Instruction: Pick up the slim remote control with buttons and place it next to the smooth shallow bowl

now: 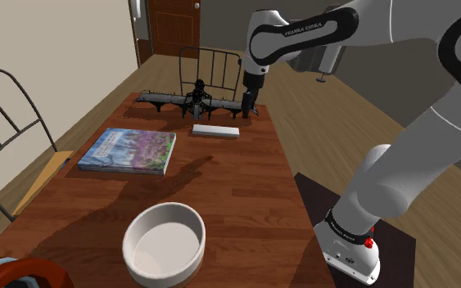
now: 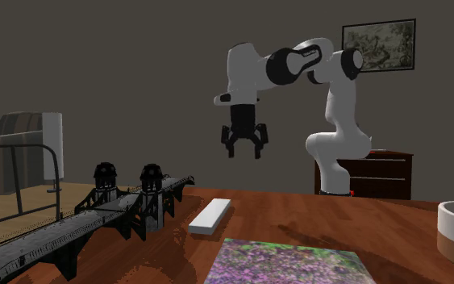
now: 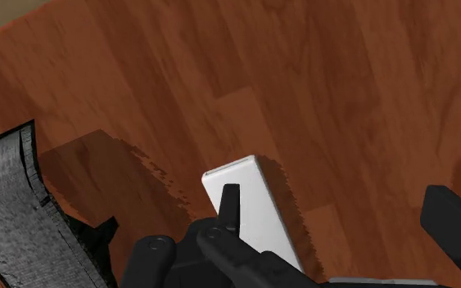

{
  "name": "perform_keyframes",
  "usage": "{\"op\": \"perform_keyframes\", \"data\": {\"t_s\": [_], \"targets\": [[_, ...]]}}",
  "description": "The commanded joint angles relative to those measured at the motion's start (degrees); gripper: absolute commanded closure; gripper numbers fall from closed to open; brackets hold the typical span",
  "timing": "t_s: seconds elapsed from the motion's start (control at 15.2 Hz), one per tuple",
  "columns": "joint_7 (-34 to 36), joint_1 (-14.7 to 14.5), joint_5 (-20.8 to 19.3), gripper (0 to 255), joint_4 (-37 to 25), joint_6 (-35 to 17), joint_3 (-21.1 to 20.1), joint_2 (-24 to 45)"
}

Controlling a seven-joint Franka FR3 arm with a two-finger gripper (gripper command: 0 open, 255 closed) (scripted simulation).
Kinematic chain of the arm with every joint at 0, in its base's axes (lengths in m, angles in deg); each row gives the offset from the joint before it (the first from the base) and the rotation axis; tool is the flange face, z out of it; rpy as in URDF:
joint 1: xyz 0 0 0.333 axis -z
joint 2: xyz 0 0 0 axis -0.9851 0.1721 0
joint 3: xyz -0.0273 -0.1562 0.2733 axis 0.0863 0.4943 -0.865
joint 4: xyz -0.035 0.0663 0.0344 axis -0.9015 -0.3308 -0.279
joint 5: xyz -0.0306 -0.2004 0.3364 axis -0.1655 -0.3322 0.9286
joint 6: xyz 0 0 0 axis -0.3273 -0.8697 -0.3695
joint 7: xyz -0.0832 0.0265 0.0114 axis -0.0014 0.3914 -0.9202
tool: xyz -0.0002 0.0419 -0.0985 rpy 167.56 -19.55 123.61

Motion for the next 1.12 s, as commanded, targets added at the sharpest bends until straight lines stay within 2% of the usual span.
{"op": "perform_keyframes", "data": {"t_s": [0.0, 0.4, 0.73, 1.06], "targets": [[-1.7, -0.6, 0.7, 0, -1.9, -2.8, 0.0, 4.5], [-6.9, -1.4, 2.9, 0, -10.1, -7.8, -0.4, 17.3], [-10.4, -1.5, 4.4, 0, -18.2, -10.0, -1.5, 27.3], [-10.6, -1.4, 4.7, 0, -16.6, -13.4, -1.6, 29.1]]}}
